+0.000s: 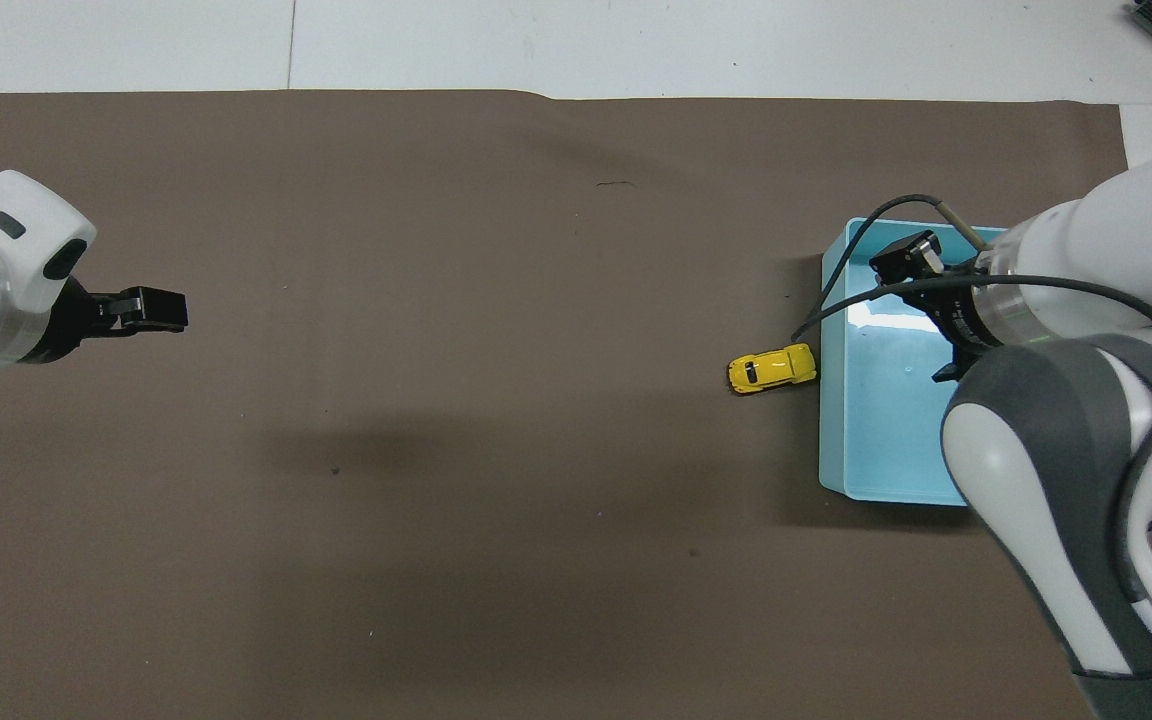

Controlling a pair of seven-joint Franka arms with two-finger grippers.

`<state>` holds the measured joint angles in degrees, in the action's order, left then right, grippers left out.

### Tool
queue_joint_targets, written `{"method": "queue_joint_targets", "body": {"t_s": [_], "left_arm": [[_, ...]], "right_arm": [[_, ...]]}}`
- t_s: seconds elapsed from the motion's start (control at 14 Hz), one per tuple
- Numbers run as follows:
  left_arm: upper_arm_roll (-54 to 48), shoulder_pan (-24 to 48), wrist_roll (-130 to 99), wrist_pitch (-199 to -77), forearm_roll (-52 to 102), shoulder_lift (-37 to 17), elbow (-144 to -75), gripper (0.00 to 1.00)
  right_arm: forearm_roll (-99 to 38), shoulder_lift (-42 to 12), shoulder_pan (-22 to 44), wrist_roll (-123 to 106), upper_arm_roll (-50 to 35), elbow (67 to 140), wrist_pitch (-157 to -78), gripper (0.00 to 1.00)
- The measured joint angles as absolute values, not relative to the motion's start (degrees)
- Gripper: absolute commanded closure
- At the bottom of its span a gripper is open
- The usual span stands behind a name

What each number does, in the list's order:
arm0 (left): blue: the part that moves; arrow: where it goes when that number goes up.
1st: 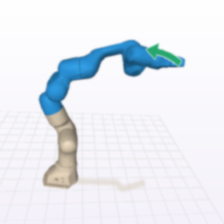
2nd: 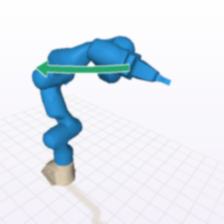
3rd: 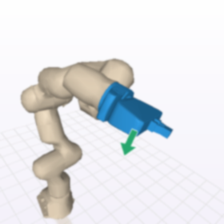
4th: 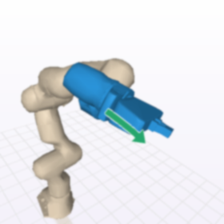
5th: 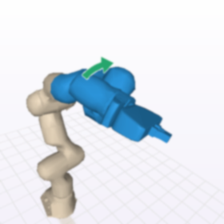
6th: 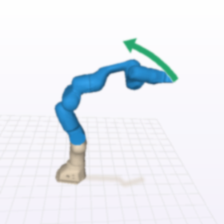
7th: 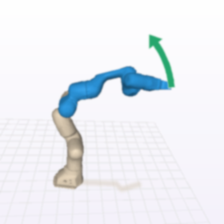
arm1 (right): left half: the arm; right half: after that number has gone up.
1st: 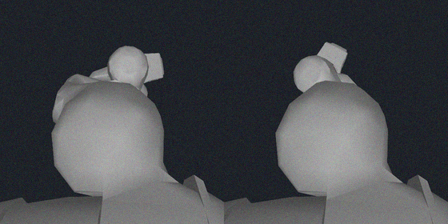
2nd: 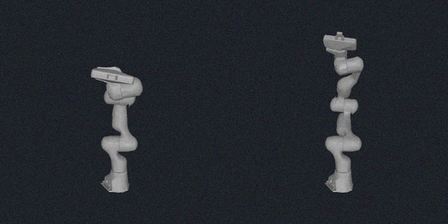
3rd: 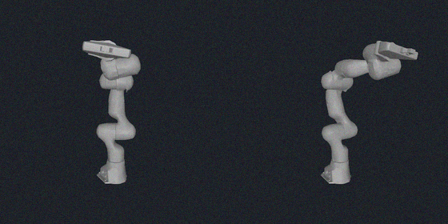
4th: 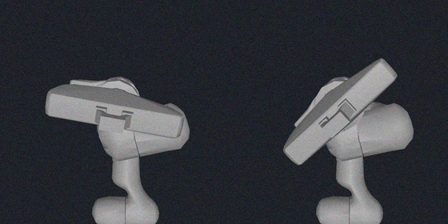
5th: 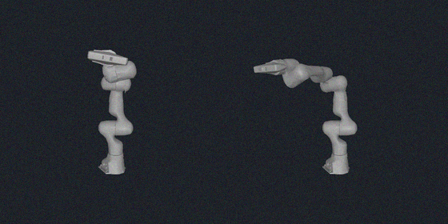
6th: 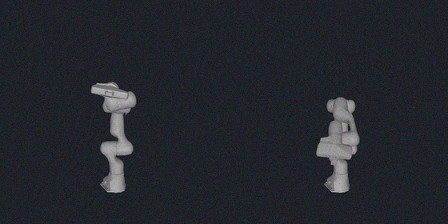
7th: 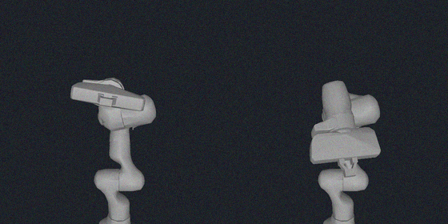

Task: Wind up and store yellow beetle car
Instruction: 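Grasp the yellow car beside the box with the right gripper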

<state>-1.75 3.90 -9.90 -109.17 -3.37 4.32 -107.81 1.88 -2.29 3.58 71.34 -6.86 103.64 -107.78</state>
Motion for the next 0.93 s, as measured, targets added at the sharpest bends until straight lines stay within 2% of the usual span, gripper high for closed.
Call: {"method": "queue_joint_targets", "body": {"t_s": [0.64,0.93], "left_arm": [[-2.6,1.4,-3.4,-93.1,-1.8,6.9,-93.8,0.0],[-3.3,1.4,-2.6,-90.5,-1.7,6.9,-91.3,0.0]], "right_arm": [[9.9,-9.6,9.2,96.7,-6.9,107.1,-117.9,0.0],[14.8,-13.1,11.7,104.1,-6.9,111.0,-123.3,0.0]]}}
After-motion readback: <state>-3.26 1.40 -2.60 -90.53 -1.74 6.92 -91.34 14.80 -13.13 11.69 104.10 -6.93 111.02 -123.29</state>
